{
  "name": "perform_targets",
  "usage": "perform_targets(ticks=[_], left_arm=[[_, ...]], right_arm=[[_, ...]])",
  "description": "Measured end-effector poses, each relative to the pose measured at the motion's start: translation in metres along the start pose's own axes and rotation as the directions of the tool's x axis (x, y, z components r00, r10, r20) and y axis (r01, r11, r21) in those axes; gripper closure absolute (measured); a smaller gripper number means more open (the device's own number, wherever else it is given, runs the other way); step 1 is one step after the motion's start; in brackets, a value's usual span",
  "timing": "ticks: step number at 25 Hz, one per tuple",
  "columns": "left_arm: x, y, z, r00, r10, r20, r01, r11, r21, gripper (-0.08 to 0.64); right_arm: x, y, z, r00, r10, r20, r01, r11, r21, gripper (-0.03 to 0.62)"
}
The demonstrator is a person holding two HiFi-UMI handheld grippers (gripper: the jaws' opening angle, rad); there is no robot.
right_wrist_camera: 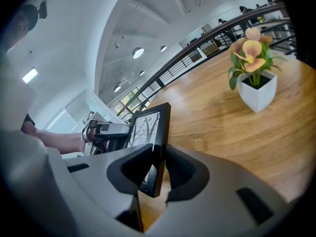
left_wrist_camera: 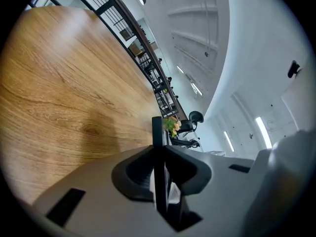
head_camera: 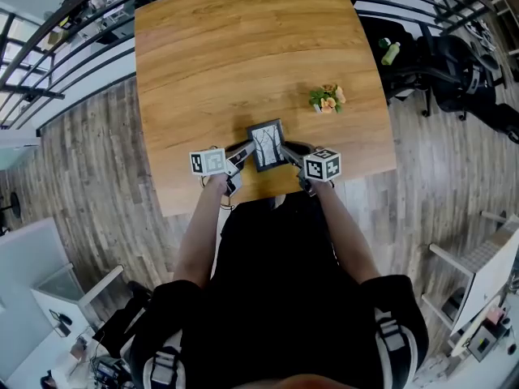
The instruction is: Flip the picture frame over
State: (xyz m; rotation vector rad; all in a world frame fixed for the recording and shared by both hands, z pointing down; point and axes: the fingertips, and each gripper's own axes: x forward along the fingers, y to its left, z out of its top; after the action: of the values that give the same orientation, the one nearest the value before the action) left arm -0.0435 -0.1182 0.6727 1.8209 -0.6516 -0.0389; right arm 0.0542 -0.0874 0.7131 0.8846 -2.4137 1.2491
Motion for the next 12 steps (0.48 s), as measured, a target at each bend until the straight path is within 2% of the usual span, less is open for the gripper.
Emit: perform_targets(ticks=[7, 12], left_arm=[[0.01, 0.02, 0.007, 0.996, 0.09, 0.006, -0.09, 0.992, 0.088, 0.479], [0.016, 0.032, 0.011, 0.986, 0.164, 0.014, -0.165, 0.979, 0.118, 0.477]], right_arm=[[0.012, -0.011, 0.004, 0.998, -0.058, -0.008, 0.058, 0.998, -0.018, 0.5], [0.018, -0.02, 0.005, 0.995, -0.094, -0.035, 0.092, 0.995, -0.048, 0.501]])
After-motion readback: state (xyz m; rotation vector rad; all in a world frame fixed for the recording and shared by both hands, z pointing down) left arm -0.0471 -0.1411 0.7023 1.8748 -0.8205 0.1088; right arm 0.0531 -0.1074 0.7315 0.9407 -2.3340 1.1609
